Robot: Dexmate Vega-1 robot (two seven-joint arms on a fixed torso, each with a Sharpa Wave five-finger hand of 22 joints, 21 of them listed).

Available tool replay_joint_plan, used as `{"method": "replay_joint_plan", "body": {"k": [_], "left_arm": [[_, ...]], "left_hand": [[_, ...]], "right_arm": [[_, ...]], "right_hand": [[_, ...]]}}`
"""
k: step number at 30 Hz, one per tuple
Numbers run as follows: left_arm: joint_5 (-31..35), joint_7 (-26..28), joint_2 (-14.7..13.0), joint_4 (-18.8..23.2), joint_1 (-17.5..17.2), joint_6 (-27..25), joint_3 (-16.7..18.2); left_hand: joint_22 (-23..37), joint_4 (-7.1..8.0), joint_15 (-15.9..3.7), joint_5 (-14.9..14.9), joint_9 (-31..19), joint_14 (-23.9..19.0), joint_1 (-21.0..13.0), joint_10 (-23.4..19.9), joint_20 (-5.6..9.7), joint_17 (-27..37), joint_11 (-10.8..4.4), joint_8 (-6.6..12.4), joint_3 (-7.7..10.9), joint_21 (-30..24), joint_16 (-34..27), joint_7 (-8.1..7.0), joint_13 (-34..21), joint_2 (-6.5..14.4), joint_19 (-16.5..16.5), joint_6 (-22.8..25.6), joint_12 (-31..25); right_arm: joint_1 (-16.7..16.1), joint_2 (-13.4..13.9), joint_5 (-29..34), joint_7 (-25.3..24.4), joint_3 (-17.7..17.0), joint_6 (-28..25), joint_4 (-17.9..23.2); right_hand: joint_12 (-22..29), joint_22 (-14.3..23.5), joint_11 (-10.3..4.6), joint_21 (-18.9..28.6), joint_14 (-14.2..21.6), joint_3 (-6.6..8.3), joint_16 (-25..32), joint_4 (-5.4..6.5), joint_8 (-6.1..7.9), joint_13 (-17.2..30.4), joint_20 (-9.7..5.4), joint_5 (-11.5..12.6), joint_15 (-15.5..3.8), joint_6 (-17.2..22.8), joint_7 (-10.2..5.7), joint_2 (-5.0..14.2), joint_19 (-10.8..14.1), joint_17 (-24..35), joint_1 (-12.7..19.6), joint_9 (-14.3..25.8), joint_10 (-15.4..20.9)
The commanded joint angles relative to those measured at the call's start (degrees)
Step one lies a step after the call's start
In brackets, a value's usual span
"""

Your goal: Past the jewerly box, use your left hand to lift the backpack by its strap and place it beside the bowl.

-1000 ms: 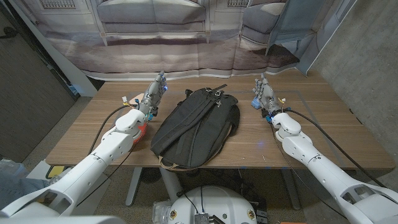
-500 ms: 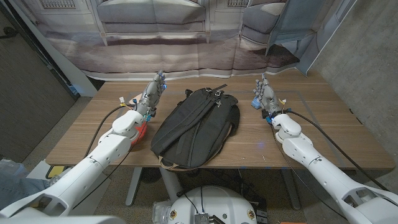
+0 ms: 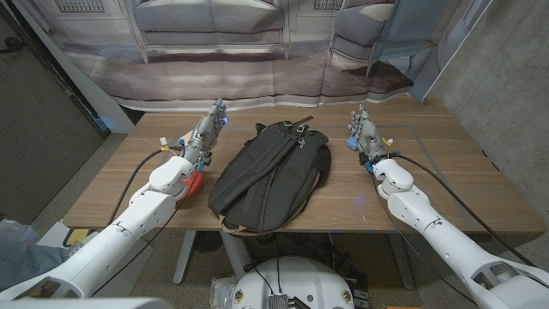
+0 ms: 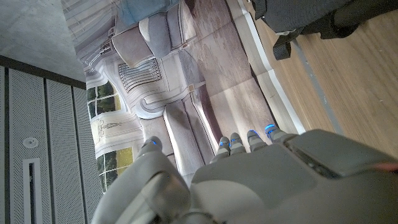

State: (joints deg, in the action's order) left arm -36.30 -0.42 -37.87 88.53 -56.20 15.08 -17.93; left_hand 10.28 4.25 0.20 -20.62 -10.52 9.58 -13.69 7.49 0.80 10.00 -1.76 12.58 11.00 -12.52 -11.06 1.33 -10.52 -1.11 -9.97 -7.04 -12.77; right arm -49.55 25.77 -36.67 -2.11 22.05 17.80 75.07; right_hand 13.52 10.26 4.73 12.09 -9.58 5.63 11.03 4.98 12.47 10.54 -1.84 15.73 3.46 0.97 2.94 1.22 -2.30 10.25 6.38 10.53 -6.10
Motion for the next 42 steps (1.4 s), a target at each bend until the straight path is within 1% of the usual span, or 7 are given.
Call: {"method": "replay_joint_plan", "body": {"k": [1, 6, 12, 27, 36, 40, 42], "left_arm": [[0.62, 0.08, -0.65, 1.66, -1.41, 1.31, 0.55], [1.58, 0.90, -1.32, 3.01, -2.08, 1.00, 0.60], [1.24, 0.21, -1.52, 3.28, -2.34, 1.01, 0.58], [3.31, 2.59, -3.77, 8.11, -5.81, 1.02, 1.85], [3.47, 2.26, -4.10, 8.48, -6.86, 1.95, 2.37], [3.75, 1.81, -3.85, 8.24, -7.32, 3.59, 2.51], [4.36, 2.35, -3.72, 8.40, -7.52, 3.82, 2.51]], "left_hand": [[0.08, -0.18, 0.06, -0.45, -0.14, -0.44, -0.71, -0.15, -0.34, 0.28, -0.10, 0.42, 0.16, 0.00, -0.35, -0.17, -0.13, -0.02, 0.00, 0.33, -0.38], [0.08, -0.21, 0.12, -0.42, -0.14, -0.56, -0.83, -0.40, -0.32, 0.28, -0.10, 0.37, 0.12, 0.05, -0.31, -0.09, -0.13, 0.03, 0.04, 0.45, -0.38], [0.09, -0.24, 0.04, -0.39, -0.14, -0.66, -0.93, -0.42, -0.33, 0.28, -0.11, 0.35, 0.08, 0.08, -0.27, -0.02, -0.14, 0.08, 0.10, 0.66, -0.31], [0.10, -0.30, 0.09, -0.32, -0.15, -0.79, -1.18, -0.56, -0.41, 0.29, 0.05, 0.20, -0.04, 0.18, -0.15, 0.12, -0.14, 0.19, 0.19, 0.88, -0.15], [0.10, -0.35, 0.14, -0.28, -0.16, -0.99, -1.35, -0.87, -0.43, 0.29, -0.01, 0.15, -0.10, 0.21, -0.13, 0.09, -0.15, 0.27, 0.29, 1.09, -0.15], [0.10, -0.37, 0.11, -0.26, -0.16, -1.19, -1.44, -1.05, -0.49, 0.29, 0.17, 0.12, -0.13, 0.20, -0.15, 0.04, -0.15, 0.31, 0.42, 1.23, -0.15], [0.10, -0.38, 0.08, -0.24, -0.16, -1.27, -1.49, -1.08, -0.51, 0.29, -0.07, 0.11, -0.16, 0.21, -0.15, 0.11, -0.15, 0.33, 0.47, 1.30, -0.13]], "right_arm": [[-0.59, -0.62, 0.57, -0.13, -0.03, 2.48, 0.31], [-0.79, -0.45, 0.31, 0.42, -0.26, 3.05, 0.64], [-0.94, -0.33, 0.11, 0.71, -0.37, 3.19, 0.98], [-1.55, -0.08, 0.03, 1.37, -0.58, 4.24, 1.62], [-1.67, -0.26, -0.23, 1.54, -0.51, 4.17, 1.60], [-1.68, -0.22, 0.00, 1.30, -0.39, 3.99, 1.82], [-1.69, -0.17, 0.12, 1.28, -0.34, 3.99, 1.90]], "right_hand": [[0.34, 0.22, -0.38, 0.14, 0.94, -0.04, 0.30, -0.48, -0.27, 0.09, -1.08, -0.32, -0.42, 0.40, -0.02, 0.02, 0.70, 0.18, 0.65, 0.18, 1.12], [0.58, 0.22, -0.63, 0.14, 1.36, -0.08, 0.33, -0.63, -0.29, 0.08, -1.16, -0.42, -0.65, 0.67, -0.11, 0.03, 0.92, 0.18, 0.83, 0.18, 2.07], [0.63, 0.22, -0.46, 0.13, 1.49, -0.12, 0.29, -0.71, -0.24, 0.08, -1.20, -0.48, -0.67, 0.99, -0.18, 0.03, 1.02, 0.18, 0.91, 0.18, 2.40], [0.78, 0.22, -0.61, 0.24, 2.26, -0.20, 0.36, -0.90, -0.30, 0.07, -1.28, -0.65, -0.71, 1.38, -0.28, 0.07, 1.69, 0.19, 1.11, 0.19, 3.37], [0.75, 0.22, -0.56, 0.22, 2.53, -0.25, 0.35, -0.97, -0.29, 0.06, -1.29, -0.73, -0.72, 1.66, -0.25, 0.09, 1.86, 0.19, 1.19, 0.19, 3.60], [0.72, 0.22, -0.53, 0.21, 2.60, -0.27, 0.32, -1.01, -0.30, 0.06, -1.28, -0.76, -0.75, 1.75, -0.31, 0.11, 1.91, 0.20, 1.22, 0.19, 3.66], [0.74, 0.23, -0.55, 0.20, 2.67, -0.27, 0.33, -1.02, -0.31, 0.06, -1.23, -0.77, -0.70, 1.78, -0.26, 0.13, 1.93, 0.20, 1.23, 0.19, 3.77]]}}
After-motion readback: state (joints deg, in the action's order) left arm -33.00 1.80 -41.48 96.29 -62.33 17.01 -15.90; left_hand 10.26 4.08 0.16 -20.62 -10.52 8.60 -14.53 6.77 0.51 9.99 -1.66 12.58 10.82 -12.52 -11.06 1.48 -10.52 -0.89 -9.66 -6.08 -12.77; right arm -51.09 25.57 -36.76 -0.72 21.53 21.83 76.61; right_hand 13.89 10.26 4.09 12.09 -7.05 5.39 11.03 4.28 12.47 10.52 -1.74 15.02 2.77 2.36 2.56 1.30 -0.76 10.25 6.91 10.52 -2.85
